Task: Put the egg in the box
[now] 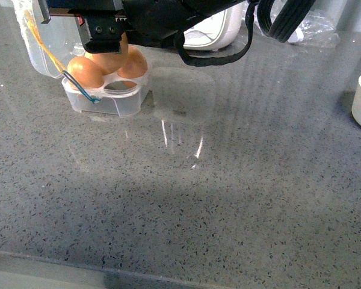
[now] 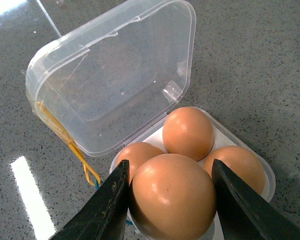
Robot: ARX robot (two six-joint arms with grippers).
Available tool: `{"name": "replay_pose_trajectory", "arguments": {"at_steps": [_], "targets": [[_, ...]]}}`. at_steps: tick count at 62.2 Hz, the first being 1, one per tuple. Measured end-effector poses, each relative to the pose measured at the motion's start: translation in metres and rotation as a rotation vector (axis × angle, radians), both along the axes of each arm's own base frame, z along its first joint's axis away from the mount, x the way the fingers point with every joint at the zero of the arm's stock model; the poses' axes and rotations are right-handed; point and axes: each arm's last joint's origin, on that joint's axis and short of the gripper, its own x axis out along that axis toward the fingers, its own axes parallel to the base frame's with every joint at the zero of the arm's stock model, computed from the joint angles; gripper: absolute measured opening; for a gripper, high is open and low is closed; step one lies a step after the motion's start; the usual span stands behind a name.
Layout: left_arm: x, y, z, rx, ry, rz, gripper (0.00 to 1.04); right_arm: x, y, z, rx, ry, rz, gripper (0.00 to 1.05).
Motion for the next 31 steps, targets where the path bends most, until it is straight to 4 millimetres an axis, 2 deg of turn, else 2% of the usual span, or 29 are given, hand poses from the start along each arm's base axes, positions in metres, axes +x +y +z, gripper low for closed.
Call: {"name": "replay_pose_trajectory", "arguments": {"at_steps": [21,31], "targets": [[0.0000,0.0000,0.0000,0.000,0.000,0.000,0.98,0.0007,-0.0009,-0.0031,-0.019,-0.003,-0.005,0.42],[0.0000,0.0000,0.0000,0.000,0.000,0.000,0.98,0.0020,-0.0053,-0.0057,-0.025,0.003,-0.009,0.73]]}}
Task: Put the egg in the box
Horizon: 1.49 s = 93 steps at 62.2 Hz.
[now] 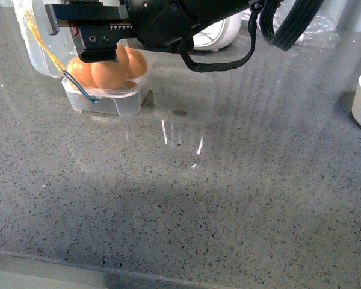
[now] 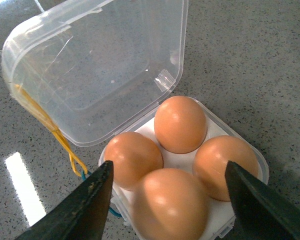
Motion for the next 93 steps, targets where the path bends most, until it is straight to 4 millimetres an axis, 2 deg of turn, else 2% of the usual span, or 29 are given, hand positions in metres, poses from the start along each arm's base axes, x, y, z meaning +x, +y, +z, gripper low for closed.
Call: {"name": "replay_pose_trajectory", "arguments": {"at_steps": [8,11,21,30,43,56,61,65,74,90,93], "targets": [[0.000,0.000,0.000,0.000,0.000,0.000,0.98,0.002,-0.006,0.005,0.007,-0.009,-0.015,0.95],[0.000,0.000,0.000,0.000,0.000,0.000,0.98,0.002,-0.009,0.008,0.012,-0.011,-0.022,0.99],[0.000,0.000,0.000,0.000,0.000,0.000,0.98,0.002,-0.026,0.020,0.035,-0.032,-0.057,0.97],[0.000,0.000,0.000,0.000,0.000,0.000,0.98,0.004,-0.049,0.031,0.043,-0.050,-0.139,0.97],[0.000,0.000,0.000,0.000,0.000,0.000,0.98,-0.002,-0.112,0.044,-0.051,-0.155,-0.424,0.97],[0.000,0.000,0.000,0.000,0.000,0.000,0.98,-0.022,-0.151,0.062,-0.140,-0.294,-0.556,0.97],[0.000,0.000,0.000,0.000,0.000,0.000,0.98,-0.036,-0.165,0.065,-0.065,-0.423,-0.728,0.85],[0.000,0.000,0.000,0.000,0.000,0.001,0.98,-0.059,-0.182,0.060,0.004,-0.483,-0.767,0.73],[0.000,0.000,0.000,0.000,0.000,0.000,0.98,-0.104,-0.210,0.042,0.025,-0.495,-0.799,0.48],[0.000,0.000,0.000,0.000,0.000,0.001,0.98,-0.145,-0.225,0.005,0.016,-0.467,-0.788,0.05],[0.000,0.000,0.000,0.000,0.000,0.000,0.98,-0.150,-0.227,0.001,0.017,-0.467,-0.790,0.03]]}}
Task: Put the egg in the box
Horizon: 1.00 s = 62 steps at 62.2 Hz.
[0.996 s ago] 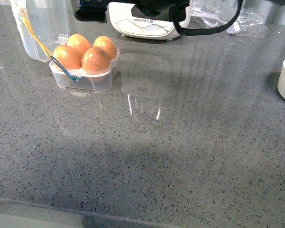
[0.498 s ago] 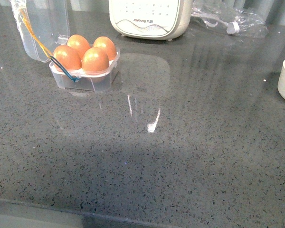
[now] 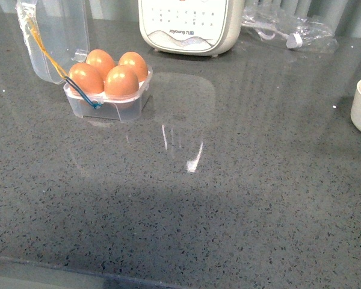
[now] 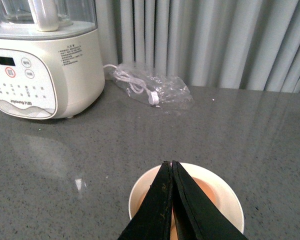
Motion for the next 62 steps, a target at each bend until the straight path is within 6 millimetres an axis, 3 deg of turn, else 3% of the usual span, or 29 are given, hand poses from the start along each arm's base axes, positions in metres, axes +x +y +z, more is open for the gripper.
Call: {"name": "replay_pose_trajectory", "arguments": {"at_steps": [33,62], "targets": [[0.000,0.000,0.000,0.000,0.000,0.000,0.98,-0.057,-0.020,-0.034,0.001,-0.003,-0.010,0.03],[0.000,0.000,0.000,0.000,0.000,0.000,0.98,-0.080,-0.020,-0.048,0.002,-0.011,-0.010,0.03]]}}
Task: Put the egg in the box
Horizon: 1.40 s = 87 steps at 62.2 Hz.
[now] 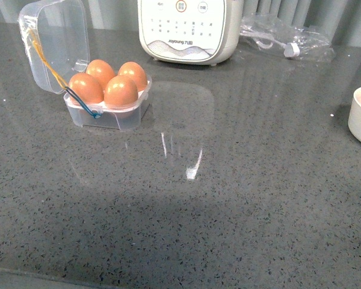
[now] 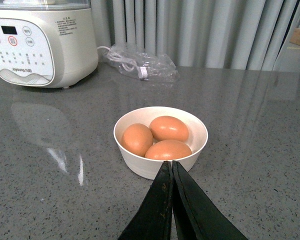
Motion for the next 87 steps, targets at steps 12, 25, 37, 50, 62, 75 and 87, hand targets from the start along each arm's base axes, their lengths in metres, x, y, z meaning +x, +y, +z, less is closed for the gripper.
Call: {"name": "replay_pose_trajectory", "arguments": {"at_steps": [12,25,37,50,62,75,87], "targets": [[0.000,0.000,0.000,0.000,0.000,0.000,0.98,-0.007,0.000,0.002,0.000,-0.010,0.000,0.03],[0.000,0.000,0.000,0.000,-0.001,0.000,0.98,-0.012,0.000,0.003,0.000,-0.013,0.000,0.03],[0.000,0.000,0.000,0.000,-0.001,0.000,0.98,-0.016,0.000,0.002,0.000,-0.013,0.000,0.03],[0.000,0.000,0.000,0.000,-0.001,0.000,0.98,-0.020,0.000,0.002,0.000,-0.013,0.000,0.03],[0.000,0.000,0.000,0.000,-0.001,0.000,0.98,-0.030,0.000,-0.003,0.000,0.017,0.001,0.03],[0.000,0.000,0.000,0.000,-0.001,0.000,0.98,-0.032,0.000,-0.001,0.000,-0.006,0.001,0.03],[0.000,0.000,0.000,0.000,-0.001,0.000,0.98,-0.032,0.000,-0.001,0.000,-0.007,0.001,0.17]]}}
